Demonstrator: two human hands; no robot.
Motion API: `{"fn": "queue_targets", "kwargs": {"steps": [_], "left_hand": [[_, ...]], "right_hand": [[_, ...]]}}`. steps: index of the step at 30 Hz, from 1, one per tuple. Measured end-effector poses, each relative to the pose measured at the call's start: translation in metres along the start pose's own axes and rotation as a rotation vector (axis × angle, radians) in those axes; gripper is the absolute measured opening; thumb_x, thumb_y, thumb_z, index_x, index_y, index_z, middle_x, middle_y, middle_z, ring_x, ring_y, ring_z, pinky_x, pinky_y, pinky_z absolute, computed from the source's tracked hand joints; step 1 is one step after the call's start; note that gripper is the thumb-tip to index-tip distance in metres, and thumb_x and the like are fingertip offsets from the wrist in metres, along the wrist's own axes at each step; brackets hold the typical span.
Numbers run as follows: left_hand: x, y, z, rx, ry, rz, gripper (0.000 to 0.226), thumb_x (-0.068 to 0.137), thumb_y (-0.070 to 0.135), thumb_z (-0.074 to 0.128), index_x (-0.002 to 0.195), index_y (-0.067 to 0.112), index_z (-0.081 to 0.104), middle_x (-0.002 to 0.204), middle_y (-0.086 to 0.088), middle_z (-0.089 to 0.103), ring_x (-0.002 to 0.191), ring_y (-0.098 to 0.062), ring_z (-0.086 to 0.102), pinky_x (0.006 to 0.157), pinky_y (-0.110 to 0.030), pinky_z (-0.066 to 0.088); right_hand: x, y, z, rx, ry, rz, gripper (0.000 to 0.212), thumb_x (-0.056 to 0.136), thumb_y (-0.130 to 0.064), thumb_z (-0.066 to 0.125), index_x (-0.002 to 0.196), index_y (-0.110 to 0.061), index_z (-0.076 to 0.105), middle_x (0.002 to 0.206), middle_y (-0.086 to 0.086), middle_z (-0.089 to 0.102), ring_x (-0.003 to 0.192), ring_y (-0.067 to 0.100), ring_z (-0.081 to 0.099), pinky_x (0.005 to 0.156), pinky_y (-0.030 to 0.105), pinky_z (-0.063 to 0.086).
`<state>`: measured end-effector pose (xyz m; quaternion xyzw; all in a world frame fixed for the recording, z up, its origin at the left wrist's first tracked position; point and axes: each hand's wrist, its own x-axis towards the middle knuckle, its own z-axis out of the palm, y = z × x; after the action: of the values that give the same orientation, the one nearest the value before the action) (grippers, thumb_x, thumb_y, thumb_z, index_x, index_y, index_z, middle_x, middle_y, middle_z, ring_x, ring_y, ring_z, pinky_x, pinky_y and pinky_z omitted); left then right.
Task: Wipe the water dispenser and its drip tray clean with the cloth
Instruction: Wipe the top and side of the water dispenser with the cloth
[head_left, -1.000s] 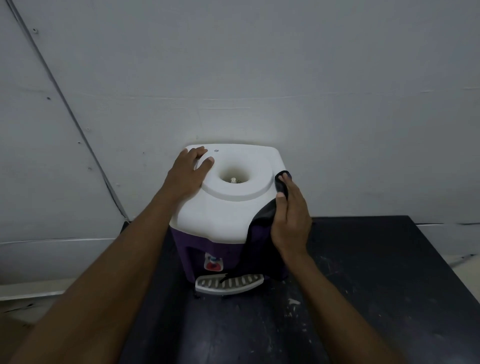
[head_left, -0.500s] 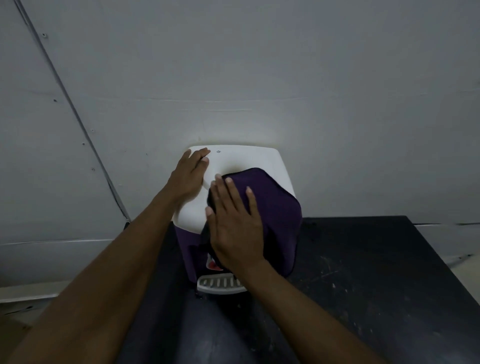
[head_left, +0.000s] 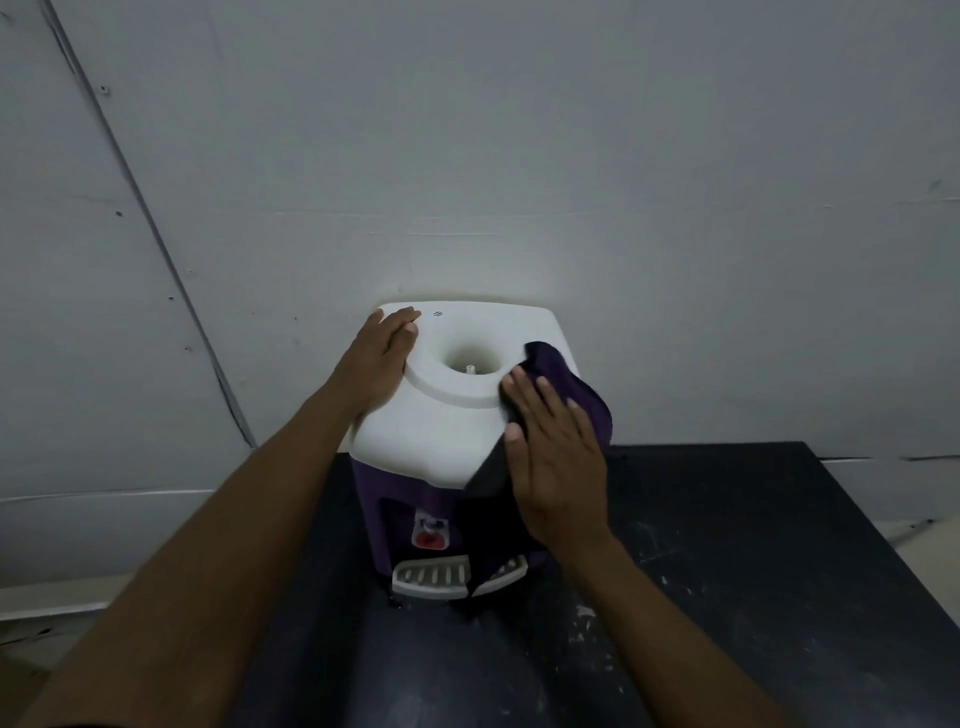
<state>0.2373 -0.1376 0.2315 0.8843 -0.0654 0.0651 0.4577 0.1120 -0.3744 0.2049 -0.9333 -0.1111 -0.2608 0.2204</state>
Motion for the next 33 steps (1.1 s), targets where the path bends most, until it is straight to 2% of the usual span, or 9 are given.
{"fn": "queue_targets", "kwargs": {"steps": [5, 10, 15, 18, 22, 24, 27, 30, 33], "left_hand": [[-0.001, 0.005, 0.004, 0.142, -0.041, -0.072, 0.074, 0.088, 0.076, 0.037, 0.151, 0.038, 0.036, 0.165, 0.006, 0.024, 0.155, -0.008, 0.008, 0.120, -0.046, 0.022], [-0.003, 0.008, 0.004, 0.256, -0.022, -0.062, 0.087, 0.080, 0.089, 0.033, 0.152, 0.040, 0.031, 0.166, 0.004, 0.023, 0.154, -0.012, 0.017, 0.113, -0.050, 0.029], [-0.008, 0.016, 0.008, 0.369, 0.084, 0.090, 0.072, 0.094, 0.072, 0.036, 0.146, 0.023, 0.045, 0.151, 0.003, 0.049, 0.144, -0.018, 0.038, 0.113, -0.044, 0.035], [-0.015, 0.030, 0.006, 0.469, 0.238, 0.287, 0.052, 0.096, 0.056, 0.040, 0.130, 0.022, 0.062, 0.130, 0.004, 0.065, 0.126, -0.018, 0.055, 0.102, -0.038, 0.042], [-0.023, 0.045, 0.010, 0.589, 0.316, 0.394, 0.024, 0.098, 0.035, 0.054, 0.110, 0.024, 0.072, 0.115, 0.008, 0.072, 0.111, -0.018, 0.064, 0.089, -0.032, 0.046], [-0.027, 0.059, 0.023, 0.576, 0.322, 0.350, 0.020, 0.097, 0.037, 0.056, 0.107, 0.028, 0.071, 0.116, 0.012, 0.071, 0.111, -0.016, 0.062, 0.086, -0.030, 0.045], [-0.026, 0.086, 0.056, 0.550, 0.183, 0.294, 0.038, 0.100, 0.047, 0.051, 0.127, 0.025, 0.065, 0.137, 0.007, 0.061, 0.131, -0.016, 0.051, 0.110, -0.034, 0.035], [-0.018, 0.113, 0.093, 0.626, -0.017, 0.205, 0.062, 0.100, 0.053, 0.048, 0.151, 0.020, 0.042, 0.161, 0.000, 0.036, 0.152, -0.018, 0.024, 0.125, -0.040, 0.014], [-0.007, 0.128, 0.121, 0.721, -0.098, 0.117, 0.072, 0.101, 0.057, 0.041, 0.159, 0.017, 0.025, 0.168, -0.002, 0.018, 0.156, -0.018, 0.007, 0.127, -0.041, 0.005]], "right_hand": [[0.020, 0.017, -0.009, 0.248, -0.033, 0.274, 0.047, 0.112, -0.032, 0.034, 0.158, -0.029, 0.038, 0.165, -0.017, 0.032, 0.155, 0.004, 0.019, 0.127, 0.033, 0.020], [0.037, 0.028, -0.018, 0.360, -0.145, 0.414, 0.047, 0.113, -0.036, 0.033, 0.159, -0.029, 0.036, 0.167, -0.015, 0.027, 0.155, 0.006, 0.022, 0.124, 0.030, 0.018], [0.047, 0.041, -0.020, 0.570, -0.157, 0.557, 0.050, 0.113, -0.040, 0.028, 0.160, -0.025, 0.036, 0.161, -0.004, 0.042, 0.148, 0.016, 0.038, 0.122, 0.029, 0.026], [0.051, 0.048, -0.017, 0.684, -0.157, 0.696, 0.051, 0.112, -0.041, 0.028, 0.152, -0.017, 0.049, 0.148, 0.005, 0.057, 0.137, 0.024, 0.052, 0.119, 0.042, 0.038], [0.051, 0.065, -0.013, 0.872, -0.182, 0.813, 0.048, 0.112, -0.041, 0.031, 0.137, -0.011, 0.061, 0.125, 0.006, 0.068, 0.115, 0.022, 0.064, 0.108, 0.043, 0.050], [0.052, 0.075, -0.013, 0.925, -0.198, 0.791, 0.042, 0.113, -0.037, 0.033, 0.127, -0.014, 0.065, 0.120, 0.006, 0.071, 0.110, 0.021, 0.066, 0.104, 0.040, 0.053], [0.053, 0.087, -0.012, 1.006, -0.197, 0.763, 0.034, 0.112, -0.033, 0.038, 0.116, -0.018, 0.069, 0.112, 0.005, 0.074, 0.107, 0.021, 0.069, 0.098, 0.035, 0.056], [0.053, 0.094, -0.008, 1.083, -0.172, 0.766, 0.032, 0.112, -0.029, 0.043, 0.123, -0.017, 0.070, 0.113, 0.004, 0.074, 0.108, 0.021, 0.069, 0.100, 0.039, 0.056], [0.051, 0.097, -0.004, 1.175, -0.112, 0.756, 0.030, 0.110, -0.023, 0.049, 0.133, -0.021, 0.068, 0.123, -0.002, 0.072, 0.112, 0.011, 0.068, 0.100, 0.028, 0.056]]}}
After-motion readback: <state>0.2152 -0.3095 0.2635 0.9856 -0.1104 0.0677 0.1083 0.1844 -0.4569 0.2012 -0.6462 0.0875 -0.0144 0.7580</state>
